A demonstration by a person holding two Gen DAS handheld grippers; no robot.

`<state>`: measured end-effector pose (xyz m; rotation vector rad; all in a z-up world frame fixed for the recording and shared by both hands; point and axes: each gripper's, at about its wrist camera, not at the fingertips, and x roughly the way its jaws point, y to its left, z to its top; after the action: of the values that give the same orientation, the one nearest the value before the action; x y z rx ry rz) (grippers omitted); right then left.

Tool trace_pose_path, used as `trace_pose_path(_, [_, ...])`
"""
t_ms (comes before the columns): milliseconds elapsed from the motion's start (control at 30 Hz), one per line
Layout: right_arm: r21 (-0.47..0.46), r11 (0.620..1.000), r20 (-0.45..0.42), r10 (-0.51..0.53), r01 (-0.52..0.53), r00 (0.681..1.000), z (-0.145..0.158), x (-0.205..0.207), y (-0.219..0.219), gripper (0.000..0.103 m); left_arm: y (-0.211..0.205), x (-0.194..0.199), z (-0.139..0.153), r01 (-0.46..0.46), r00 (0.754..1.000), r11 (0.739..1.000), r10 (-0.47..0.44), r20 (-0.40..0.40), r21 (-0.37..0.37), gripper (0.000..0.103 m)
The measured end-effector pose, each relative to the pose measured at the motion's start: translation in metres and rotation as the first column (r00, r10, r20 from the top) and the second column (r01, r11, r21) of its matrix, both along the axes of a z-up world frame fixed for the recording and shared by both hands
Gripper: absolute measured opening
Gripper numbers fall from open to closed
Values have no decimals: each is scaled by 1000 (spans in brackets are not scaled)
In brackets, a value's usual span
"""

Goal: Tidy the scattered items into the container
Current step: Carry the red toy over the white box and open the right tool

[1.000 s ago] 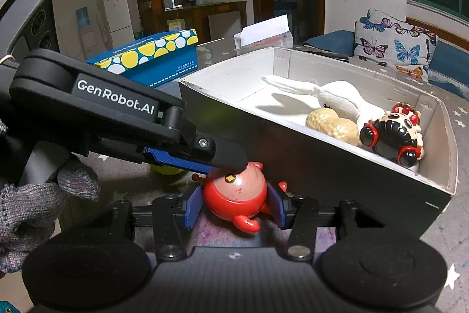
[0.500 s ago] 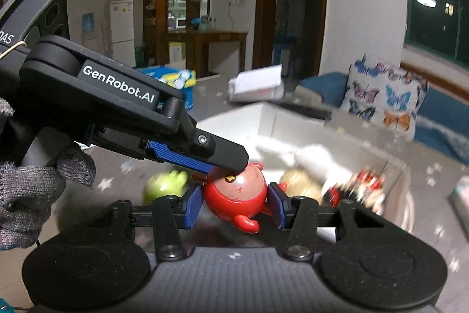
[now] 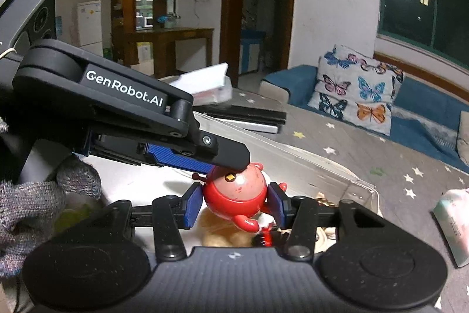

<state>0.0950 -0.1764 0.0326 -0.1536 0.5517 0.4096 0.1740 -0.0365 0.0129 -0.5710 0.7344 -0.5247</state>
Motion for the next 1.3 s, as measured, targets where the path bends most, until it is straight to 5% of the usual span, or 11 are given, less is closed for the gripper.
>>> trace_pose_path(567, [-18, 999, -45, -39, 38, 998, -21, 24, -5, 50, 2, 4, -14, -23, 999, 1000, 22, -23, -12, 35])
trace_pose_path(1033, [-10, 1000, 67, -15, 16, 998, 2, -47, 2, 57, 25, -54, 3, -56, 997, 998, 55, 61, 16, 35])
trace_pose_path(1300, [13, 998, 50, 60, -61, 997, 1, -91, 18, 58, 47, -97, -2, -106, 991, 993, 102, 85, 46, 35])
